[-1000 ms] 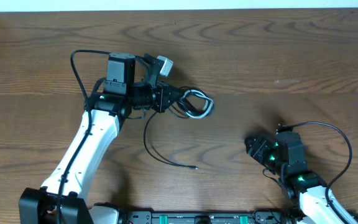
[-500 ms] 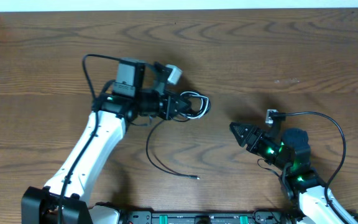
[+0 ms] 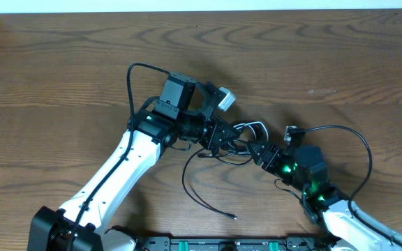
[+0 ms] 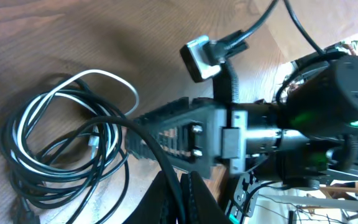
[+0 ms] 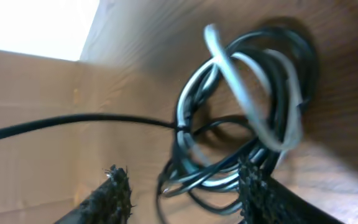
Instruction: Untangle cables
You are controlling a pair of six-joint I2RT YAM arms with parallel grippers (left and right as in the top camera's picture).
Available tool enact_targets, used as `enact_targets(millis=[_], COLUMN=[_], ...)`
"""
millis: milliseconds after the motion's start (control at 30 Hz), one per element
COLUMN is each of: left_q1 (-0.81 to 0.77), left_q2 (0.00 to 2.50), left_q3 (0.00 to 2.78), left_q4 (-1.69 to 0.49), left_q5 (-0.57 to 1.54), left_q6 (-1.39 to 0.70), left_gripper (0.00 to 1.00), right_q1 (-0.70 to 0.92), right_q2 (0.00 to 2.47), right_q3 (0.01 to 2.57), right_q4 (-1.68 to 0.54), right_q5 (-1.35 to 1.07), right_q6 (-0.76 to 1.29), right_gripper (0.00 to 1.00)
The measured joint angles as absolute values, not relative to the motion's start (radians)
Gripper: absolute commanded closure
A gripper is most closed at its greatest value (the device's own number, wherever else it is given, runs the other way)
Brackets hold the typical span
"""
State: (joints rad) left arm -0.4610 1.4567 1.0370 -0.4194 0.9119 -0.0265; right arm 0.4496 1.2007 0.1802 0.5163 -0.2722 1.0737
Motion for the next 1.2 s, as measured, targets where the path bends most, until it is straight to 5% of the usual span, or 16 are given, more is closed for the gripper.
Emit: enact_targets(millis=[267,333,467,600,800,967,1200], left_q1=[-0.461,-0.461,-0.461,-0.461,-0.461,-0.461,-0.479], left_q2=[1.457,1.457,1.457,1.457,1.457,1.462,1.594], left_q3=[1.037,1.037,1.037,1.037,1.037,1.037,1.037], left_q4=[-0.419,-0.420,-0.429,-0.436,-0.447,-0.451,-0.443], left_q5=[0.912,0.902,0.839,0.753,0.646,0.602,0.516], left_q6=[-0.027,-0.027,-0.031,-0.034,-0.030,-0.052,-0.250], left_gripper=[0.92,0.83,0.46,0.29,0.25,0.10,0.05], right_q1=[0.442,0.409,0.323,0.262,0.245,0.243,0.243], right_q2=[1.276,1.246,1.178,1.101,0.977,0.931,0.925], right_q3=[0.178,0.179,0.179,0.180,0.241,0.427,0.496], right_q4=[0.707,0.681,0.574,0.470,0.072,-0.289,-0.291], right_q5=[-0.334,-0.394,-0.467,-0.511,-0.487,-0.344,-0.334], right_q6=[1.035,1.007,0.949,0.886,0.748,0.606,0.540], right_gripper=[0.52,0.50,0.47,0.46,0.42,0.26,0.13])
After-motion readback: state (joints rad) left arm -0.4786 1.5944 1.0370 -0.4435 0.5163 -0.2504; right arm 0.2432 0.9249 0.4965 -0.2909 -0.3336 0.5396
